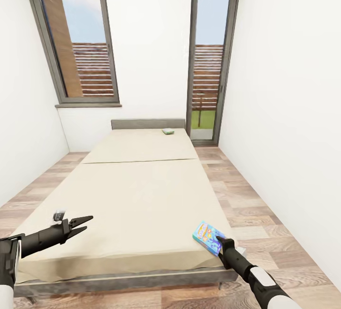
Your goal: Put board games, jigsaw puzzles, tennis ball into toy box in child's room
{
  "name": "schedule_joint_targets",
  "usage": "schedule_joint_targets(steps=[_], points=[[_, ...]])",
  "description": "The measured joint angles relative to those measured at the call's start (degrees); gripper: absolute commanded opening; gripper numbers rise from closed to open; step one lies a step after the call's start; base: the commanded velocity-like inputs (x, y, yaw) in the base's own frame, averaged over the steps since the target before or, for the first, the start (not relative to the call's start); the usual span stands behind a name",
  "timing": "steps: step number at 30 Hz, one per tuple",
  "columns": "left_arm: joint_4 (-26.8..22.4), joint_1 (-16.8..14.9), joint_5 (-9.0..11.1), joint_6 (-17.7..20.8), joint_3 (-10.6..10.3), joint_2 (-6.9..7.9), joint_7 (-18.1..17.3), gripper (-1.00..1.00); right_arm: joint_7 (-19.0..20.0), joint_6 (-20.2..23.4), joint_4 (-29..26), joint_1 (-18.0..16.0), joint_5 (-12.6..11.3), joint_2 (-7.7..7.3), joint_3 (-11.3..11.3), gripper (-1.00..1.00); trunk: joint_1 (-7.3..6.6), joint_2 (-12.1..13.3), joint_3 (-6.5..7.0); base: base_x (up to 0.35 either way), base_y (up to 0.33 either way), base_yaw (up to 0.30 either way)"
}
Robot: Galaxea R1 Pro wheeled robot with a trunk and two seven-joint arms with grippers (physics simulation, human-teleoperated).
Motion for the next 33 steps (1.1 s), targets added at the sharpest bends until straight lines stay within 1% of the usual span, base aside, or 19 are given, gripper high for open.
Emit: schedule_joint_targets(steps=[2,3,5,13,14,17,19,33], points=[[0.0,0.0,0.0,0.1,0.0,0.02,0.0,1.0,0.0,0.1,0.0,0.0,-0.1,-0.02,0.0,-1.0,0.0,0.0,0.0,0.0,0.0,0.0],[0.0,0.0,0.0,0.1,0.0,0.03,0.0,1.0,0.2,0.4,-0.1,0.0,-0.7,-0.04,0.1,-1.0,-0.01,0.0,0.0,0.0,0.0,0.0],[0.0,0.0,0.0,0.1,0.0,0.06,-0.1,1.0,0.2,0.6,-0.1,0.0,-1.2,-0.12,0.3,-1.0,-0.02,0.0,0.01,0.0,0.0,0.0],[0.0,0.0,0.0,0.2,0.0,0.07,-0.1,1.0,0.2,0.5,-0.1,0.0,-1.3,-0.08,0.3,-1.0,-0.02,0.0,0.01,0.0,0.0,0.0],[0.0,0.0,0.0,0.2,0.0,0.06,-0.1,1.0,0.0,0.5,-0.1,-0.1,-0.8,-0.06,0.0,-1.0,-0.22,0.4,0.17,0.0,0.0,0.0],[0.0,0.0,0.0,0.3,0.0,0.03,-0.1,1.0,0.2,0.3,0.0,-0.2,-1.7,0.04,0.1,-1.0,-0.87,1.6,0.73,0.0,0.0,0.0],[0.0,0.0,0.0,0.3,0.0,0.04,-0.1,1.0,0.2,0.3,0.0,-0.2,-1.6,0.06,0.1,-1.0,-0.87,1.6,0.73,0.0,0.0,0.0],[0.0,0.0,0.0,0.4,0.0,0.04,-0.1,1.0,0.2,0.2,0.0,-0.2,-1.4,0.08,0.1,-1.0,-3.94,7.2,3.24,0.0,0.0,0.0]])
